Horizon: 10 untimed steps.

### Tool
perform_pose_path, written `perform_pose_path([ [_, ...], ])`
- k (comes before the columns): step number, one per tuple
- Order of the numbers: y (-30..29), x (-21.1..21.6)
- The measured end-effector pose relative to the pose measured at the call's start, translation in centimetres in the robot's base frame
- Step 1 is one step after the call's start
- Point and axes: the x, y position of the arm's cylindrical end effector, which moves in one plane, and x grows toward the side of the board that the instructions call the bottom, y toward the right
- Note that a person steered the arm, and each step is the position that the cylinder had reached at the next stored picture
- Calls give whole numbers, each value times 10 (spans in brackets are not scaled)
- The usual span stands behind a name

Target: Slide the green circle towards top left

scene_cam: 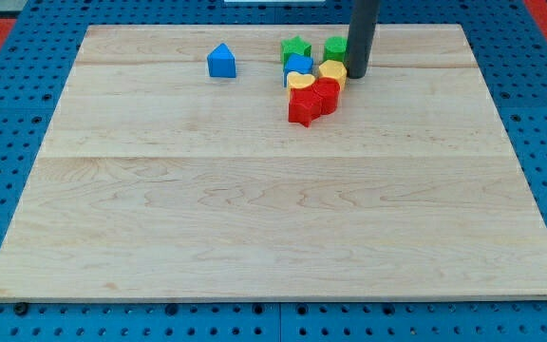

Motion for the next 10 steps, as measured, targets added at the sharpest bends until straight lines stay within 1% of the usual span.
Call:
perform_pose_path([
  [2, -9, 3],
  [3, -3, 3],
  [4, 42, -4],
  [6, 34, -60],
  [7, 8, -60],
  [8, 2, -50],
  [9, 11, -34],
  [10, -11, -27],
])
